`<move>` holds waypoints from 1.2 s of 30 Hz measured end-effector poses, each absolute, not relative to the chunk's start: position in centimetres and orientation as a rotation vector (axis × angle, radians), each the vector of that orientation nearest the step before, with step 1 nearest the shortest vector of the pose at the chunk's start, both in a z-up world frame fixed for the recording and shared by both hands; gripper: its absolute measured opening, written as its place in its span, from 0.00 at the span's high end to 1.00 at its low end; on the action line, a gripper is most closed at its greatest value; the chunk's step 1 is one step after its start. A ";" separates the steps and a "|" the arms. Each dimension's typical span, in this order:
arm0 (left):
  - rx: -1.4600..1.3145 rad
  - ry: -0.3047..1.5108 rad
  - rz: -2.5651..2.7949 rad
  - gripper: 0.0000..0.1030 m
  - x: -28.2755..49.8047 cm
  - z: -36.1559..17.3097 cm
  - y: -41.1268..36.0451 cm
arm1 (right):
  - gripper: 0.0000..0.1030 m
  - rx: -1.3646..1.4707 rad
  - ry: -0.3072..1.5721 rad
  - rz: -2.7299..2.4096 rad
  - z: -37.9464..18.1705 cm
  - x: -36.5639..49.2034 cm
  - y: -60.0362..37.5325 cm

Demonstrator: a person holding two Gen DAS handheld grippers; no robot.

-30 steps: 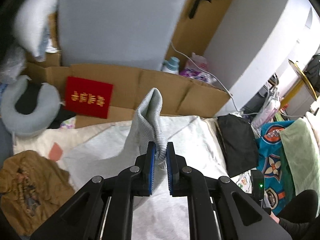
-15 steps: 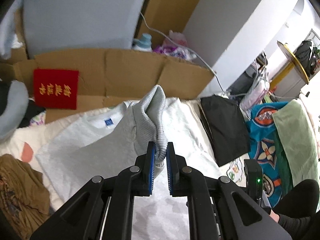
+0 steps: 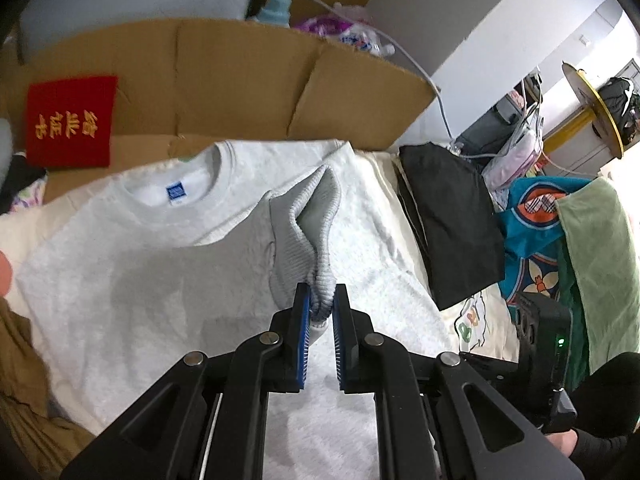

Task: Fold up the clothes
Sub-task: 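Lower the cuff onto the chest and open the left gripper, then move the right gripper over the placed cuff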

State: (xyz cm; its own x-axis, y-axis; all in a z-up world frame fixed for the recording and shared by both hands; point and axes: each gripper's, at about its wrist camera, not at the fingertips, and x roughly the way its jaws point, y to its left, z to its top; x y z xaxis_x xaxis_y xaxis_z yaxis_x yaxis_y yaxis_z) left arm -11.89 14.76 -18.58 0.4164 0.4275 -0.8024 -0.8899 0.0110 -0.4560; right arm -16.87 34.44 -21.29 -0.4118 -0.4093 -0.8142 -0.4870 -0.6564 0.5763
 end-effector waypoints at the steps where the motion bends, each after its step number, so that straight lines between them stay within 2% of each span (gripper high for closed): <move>1: -1.142 0.518 1.093 0.91 -11.4 -19.2 14.9 | 0.36 -1.673 1.277 2.250 -21.5 -16.7 34.6; 10: -1.264 0.509 1.088 0.89 -9.6 -23.7 15.9 | 0.36 -1.667 1.242 2.217 -22.8 -16.2 35.6; 14: -1.298 0.506 1.119 0.85 -10.7 -24.5 15.3 | 0.36 -1.684 1.236 2.199 -23.5 -16.0 35.6; 16: -1.303 0.500 1.126 0.73 -11.3 -24.6 14.8 | 0.36 -1.689 1.232 2.194 -23.8 -15.9 35.6; 18: -1.305 0.492 1.133 0.44 -11.9 -24.7 14.2 | 0.36 -1.691 1.232 2.188 -24.2 -15.8 35.6; 19: -1.305 0.485 1.136 0.42 -12.3 -24.8 13.8 | 0.36 -1.692 1.232 2.185 -24.4 -15.8 35.7; 36: -1.394 0.520 1.340 0.42 -19.8 -29.6 6.9 | 0.36 -1.618 1.312 2.121 -28.7 -17.1 38.8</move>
